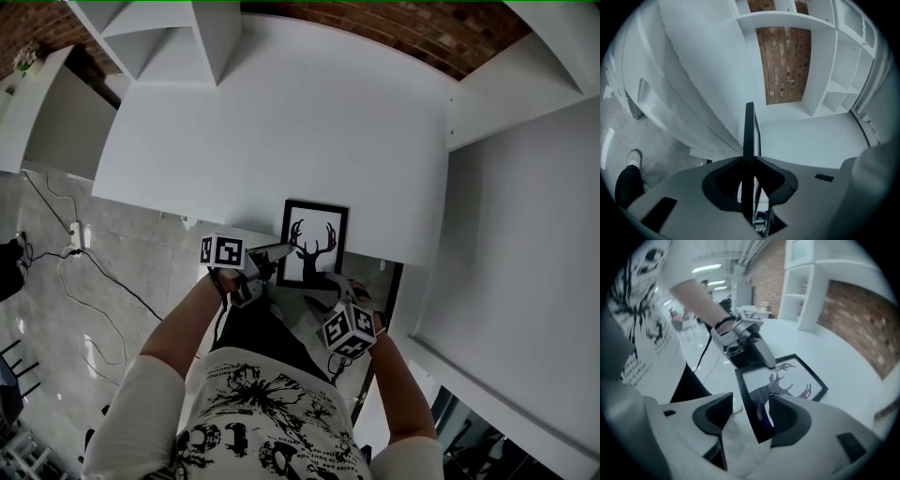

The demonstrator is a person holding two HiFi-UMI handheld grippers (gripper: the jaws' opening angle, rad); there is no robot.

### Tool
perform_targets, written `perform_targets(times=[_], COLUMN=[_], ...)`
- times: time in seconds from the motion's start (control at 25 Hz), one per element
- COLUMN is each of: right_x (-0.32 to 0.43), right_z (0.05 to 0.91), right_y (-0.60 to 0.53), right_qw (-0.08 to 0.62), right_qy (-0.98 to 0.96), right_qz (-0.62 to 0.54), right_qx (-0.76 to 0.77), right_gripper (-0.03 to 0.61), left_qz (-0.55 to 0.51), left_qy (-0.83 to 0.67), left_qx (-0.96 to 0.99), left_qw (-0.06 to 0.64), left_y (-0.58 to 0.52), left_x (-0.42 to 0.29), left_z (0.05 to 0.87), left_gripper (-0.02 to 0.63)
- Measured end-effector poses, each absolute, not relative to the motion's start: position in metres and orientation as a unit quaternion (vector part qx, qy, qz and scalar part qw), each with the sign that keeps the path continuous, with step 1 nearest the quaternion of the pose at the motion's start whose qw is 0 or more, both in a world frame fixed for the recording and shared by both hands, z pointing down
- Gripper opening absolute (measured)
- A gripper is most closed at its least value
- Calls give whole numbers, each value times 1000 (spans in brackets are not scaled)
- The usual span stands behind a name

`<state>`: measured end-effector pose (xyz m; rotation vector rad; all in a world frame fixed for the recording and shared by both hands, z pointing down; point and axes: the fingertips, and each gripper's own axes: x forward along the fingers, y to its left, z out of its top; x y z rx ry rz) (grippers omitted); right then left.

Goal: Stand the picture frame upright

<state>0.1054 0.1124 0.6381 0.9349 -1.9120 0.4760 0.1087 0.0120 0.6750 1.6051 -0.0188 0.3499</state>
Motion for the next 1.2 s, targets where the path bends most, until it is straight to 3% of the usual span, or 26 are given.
perform_targets(times=[0.32,0.52,0.72,0.92,1.04,1.2], right_x=[200,202,193,185,186,180], right_z=[645,657,658,660,665,670], right_y=[110,102,80,66,65,66], right_qw=[91,-43,-105,-108,-106,-103], right_qy=[-677,-647,-651,-665,-652,-651], right_qz=[497,573,600,612,630,636], right_qx=[535,501,454,415,409,402], right_gripper=[244,208,195,173,95,91], left_qz=[177,192,199,204,206,211], left_qy=[10,25,33,43,45,46], left_qx=[717,721,720,723,727,733], left_qw=[674,665,663,659,654,645], left_y=[8,7,7,7,6,3], left_x=[107,106,105,105,106,103], left_z=[677,676,676,675,676,678], left_gripper=[84,86,86,86,87,92])
